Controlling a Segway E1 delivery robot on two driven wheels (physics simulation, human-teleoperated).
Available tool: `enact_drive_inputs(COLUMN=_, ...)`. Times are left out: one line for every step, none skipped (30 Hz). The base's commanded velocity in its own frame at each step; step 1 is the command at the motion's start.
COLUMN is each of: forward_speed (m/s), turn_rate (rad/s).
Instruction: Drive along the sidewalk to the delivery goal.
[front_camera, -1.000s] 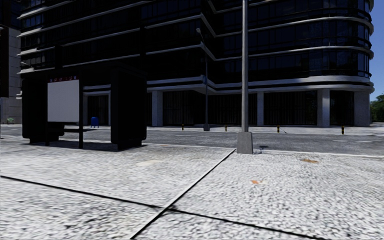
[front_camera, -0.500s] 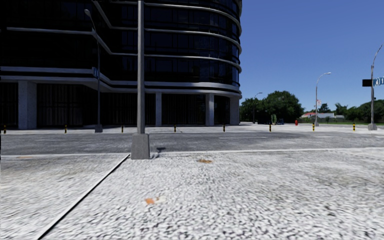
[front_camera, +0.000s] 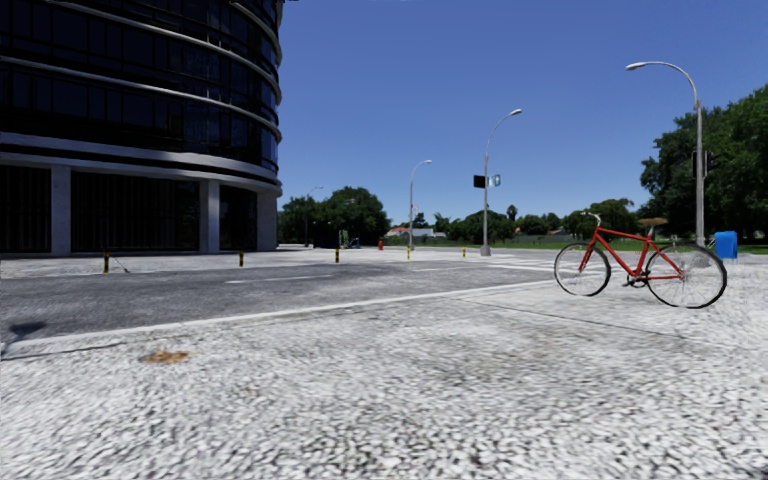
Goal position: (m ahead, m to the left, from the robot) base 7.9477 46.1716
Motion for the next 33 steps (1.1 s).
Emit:
enact_drive_inputs(forward_speed=1.60, turn_rate=-1.05)
enact_drive_inputs(forward_speed=1.61, turn_rate=-1.05)
enact_drive_inputs(forward_speed=1.62, turn_rate=-1.05)
enact_drive_inputs(forward_speed=1.62, turn_rate=-1.05)
enact_drive_inputs(forward_speed=1.62, turn_rate=-1.05)
enact_drive_inputs(forward_speed=1.62, turn_rate=-1.05)
enact_drive_inputs(forward_speed=1.62, turn_rate=-1.05)
enact_drive_inputs(forward_speed=1.62, turn_rate=-1.05)
enact_drive_inputs(forward_speed=1.62, turn_rate=-1.05)
enact_drive_inputs(forward_speed=1.62, turn_rate=-1.05)
enact_drive_inputs(forward_speed=1.62, turn_rate=-1.05)
enact_drive_inputs(forward_speed=1.62, turn_rate=-1.05)
enact_drive_inputs(forward_speed=1.62, turn_rate=-1.05)
enact_drive_inputs(forward_speed=1.62, turn_rate=-1.05)
enact_drive_inputs(forward_speed=1.62, turn_rate=-1.05)
enact_drive_inputs(forward_speed=1.62, turn_rate=-1.05)
enact_drive_inputs(forward_speed=1.62, turn_rate=-1.05)
enact_drive_inputs(forward_speed=1.62, turn_rate=-1.05)
enact_drive_inputs(forward_speed=1.62, turn_rate=-1.05)
enact_drive_inputs(forward_speed=1.62, turn_rate=-1.05)
enact_drive_inputs(forward_speed=1.62, turn_rate=-1.05)
enact_drive_inputs(forward_speed=1.62, turn_rate=-1.05)
enact_drive_inputs(forward_speed=1.62, turn_rate=-1.05)
enact_drive_inputs(forward_speed=1.70, turn_rate=-1.05)
enact_drive_inputs(forward_speed=2.00, turn_rate=-0.97)
enact_drive_inputs(forward_speed=2.00, turn_rate=-0.52)
enact_drive_inputs(forward_speed=2.00, turn_rate=-0.52)
enact_drive_inputs(forward_speed=2.00, turn_rate=-0.01)
enact_drive_inputs(forward_speed=2.00, turn_rate=0.00)
enact_drive_inputs(forward_speed=2.00, turn_rate=0.00)
enact_drive_inputs(forward_speed=2.00, turn_rate=0.00)
enact_drive_inputs(forward_speed=2.00, turn_rate=0.00)
enact_drive_inputs(forward_speed=2.00, turn_rate=0.00)
